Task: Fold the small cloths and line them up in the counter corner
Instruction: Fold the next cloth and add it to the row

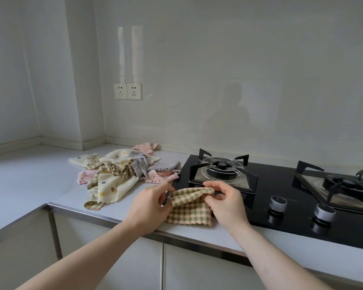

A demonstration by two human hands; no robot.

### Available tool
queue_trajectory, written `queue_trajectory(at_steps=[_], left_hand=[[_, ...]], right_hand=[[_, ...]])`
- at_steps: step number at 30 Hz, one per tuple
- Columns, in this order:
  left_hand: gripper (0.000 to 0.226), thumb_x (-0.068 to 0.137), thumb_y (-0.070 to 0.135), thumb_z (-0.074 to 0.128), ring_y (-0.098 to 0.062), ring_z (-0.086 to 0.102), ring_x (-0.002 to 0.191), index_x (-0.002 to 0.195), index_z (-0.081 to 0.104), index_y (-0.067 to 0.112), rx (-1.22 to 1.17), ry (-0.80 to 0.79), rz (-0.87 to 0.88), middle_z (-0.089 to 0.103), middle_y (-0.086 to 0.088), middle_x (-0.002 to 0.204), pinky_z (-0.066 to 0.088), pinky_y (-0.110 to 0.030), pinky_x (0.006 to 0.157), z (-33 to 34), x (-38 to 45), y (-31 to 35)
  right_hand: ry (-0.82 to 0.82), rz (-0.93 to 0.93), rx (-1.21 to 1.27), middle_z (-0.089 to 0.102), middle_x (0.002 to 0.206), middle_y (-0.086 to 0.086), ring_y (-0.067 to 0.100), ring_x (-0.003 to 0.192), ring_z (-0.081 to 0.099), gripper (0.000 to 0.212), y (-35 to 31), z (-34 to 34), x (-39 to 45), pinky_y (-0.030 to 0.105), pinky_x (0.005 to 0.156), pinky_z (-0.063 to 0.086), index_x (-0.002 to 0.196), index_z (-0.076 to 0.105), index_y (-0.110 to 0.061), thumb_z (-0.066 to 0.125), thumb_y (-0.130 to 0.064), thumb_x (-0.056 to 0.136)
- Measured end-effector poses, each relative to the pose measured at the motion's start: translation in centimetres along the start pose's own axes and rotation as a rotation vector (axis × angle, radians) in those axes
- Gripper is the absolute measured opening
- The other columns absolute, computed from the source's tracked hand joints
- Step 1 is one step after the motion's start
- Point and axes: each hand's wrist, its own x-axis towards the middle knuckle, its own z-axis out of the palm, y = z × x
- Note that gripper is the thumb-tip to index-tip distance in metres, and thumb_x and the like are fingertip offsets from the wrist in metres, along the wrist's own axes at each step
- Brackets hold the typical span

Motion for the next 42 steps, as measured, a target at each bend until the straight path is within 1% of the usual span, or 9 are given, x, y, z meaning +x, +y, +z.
queue_trajectory(at_steps=[2, 7, 15, 20, 24, 27, 30, 34, 42], left_hand=[[0.035, 0.082, 0.011, 0.068, -0.004, 0.052, 0.064, 0.11, 0.066, 0.031, -0.005, 0.02, -0.021, 0.054, 0.017, 0.065, 0.042, -0.026, 0.06, 0.0, -0.1, -0.1], [0.03, 0.085, 0.019, 0.065, -0.006, 0.063, 0.077, 0.112, 0.06, 0.033, -0.014, 0.027, -0.06, 0.063, 0.022, 0.085, 0.05, -0.029, 0.067, -0.1, -0.2, 0.0], [0.029, 0.09, 0.018, 0.059, -0.003, 0.063, 0.087, 0.111, 0.06, 0.037, -0.071, -0.001, -0.155, 0.066, 0.019, 0.1, 0.052, -0.032, 0.077, -0.2, 0.1, -0.3], [0.034, 0.084, 0.024, 0.044, -0.011, 0.062, 0.087, 0.11, 0.062, 0.037, -0.073, -0.028, -0.201, 0.072, 0.01, 0.1, 0.052, -0.036, 0.081, 0.0, 0.5, -0.6], [0.035, 0.09, 0.022, 0.046, -0.016, 0.062, 0.106, 0.115, 0.07, 0.031, -0.018, -0.047, -0.232, 0.072, 0.007, 0.116, 0.047, -0.03, 0.086, 0.3, 0.8, -0.6], [0.042, 0.085, 0.036, 0.038, -0.014, 0.062, 0.107, 0.11, 0.071, 0.032, -0.068, -0.047, -0.258, 0.071, 0.007, 0.119, 0.046, -0.03, 0.088, 0.2, 1.0, -0.5], [0.034, 0.091, 0.056, 0.042, -0.004, 0.063, 0.088, 0.106, 0.067, 0.037, -0.13, -0.043, -0.295, 0.069, 0.011, 0.114, 0.048, -0.034, 0.085, 0.2, 1.1, -0.7], [0.056, 0.089, 0.078, 0.045, -0.008, 0.062, 0.098, 0.121, 0.065, 0.037, -0.086, -0.106, -0.315, 0.062, 0.017, 0.121, 0.048, -0.034, 0.09, 0.5, 1.4, -0.9], [0.05, 0.087, 0.063, 0.066, -0.003, 0.061, 0.091, 0.127, 0.06, 0.033, -0.077, -0.117, -0.312, 0.061, 0.016, 0.12, 0.051, -0.032, 0.087, 0.5, 1.6, -1.1]], right_hand=[[-0.004, -0.009, -0.002, 0.078, 0.091, -0.007, 0.019, 0.082, 0.074, 0.029, -0.1, 0.1, -0.1, 0.038, 0.074, 0.064, 0.098, 0.077, -0.033, 0.076, -0.006, 0.086], [-0.007, -0.061, -0.033, 0.078, 0.092, -0.013, 0.004, 0.088, 0.072, 0.028, -0.2, 0.2, -0.4, 0.025, 0.077, 0.06, 0.095, 0.078, -0.029, 0.074, -0.004, 0.087], [-0.007, -0.238, -0.188, 0.069, 0.094, -0.019, 0.007, 0.088, 0.068, 0.028, 0.1, 1.0, -0.8, 0.029, 0.077, 0.059, 0.083, 0.078, -0.027, 0.076, 0.001, 0.08], [-0.068, -0.305, -0.374, 0.065, 0.094, -0.019, 0.006, 0.091, 0.063, 0.015, 0.3, 1.3, -0.9, 0.028, 0.077, 0.054, 0.083, 0.077, -0.029, 0.078, -0.014, 0.082], [-0.09, -0.332, -0.524, 0.061, 0.094, -0.021, 0.002, 0.1, 0.052, 0.005, 0.2, 1.4, -1.2, 0.022, 0.08, 0.049, 0.087, 0.076, -0.031, 0.073, -0.028, 0.086], [-0.113, -0.342, -0.571, 0.059, 0.093, -0.021, 0.002, 0.099, 0.05, 0.008, -0.1, 1.6, -1.5, 0.02, 0.077, 0.049, 0.088, 0.076, -0.031, 0.069, -0.033, 0.086], [-0.141, -0.32, -0.592, 0.059, 0.092, -0.019, 0.003, 0.099, 0.048, 0.012, -0.4, 1.6, -1.5, 0.019, 0.078, 0.047, 0.087, 0.076, -0.03, 0.065, -0.031, 0.085], [-0.169, -0.326, -0.625, 0.06, 0.092, -0.019, 0.004, 0.099, 0.046, 0.015, -0.4, 1.7, -1.5, 0.021, 0.084, 0.045, 0.088, 0.076, -0.03, 0.062, -0.028, 0.084], [-0.175, -0.347, -0.61, 0.059, 0.088, -0.02, 0.004, 0.101, 0.047, 0.023, -0.4, 1.8, -1.6, 0.026, 0.093, 0.042, 0.084, 0.076, -0.03, 0.055, -0.021, 0.089]])
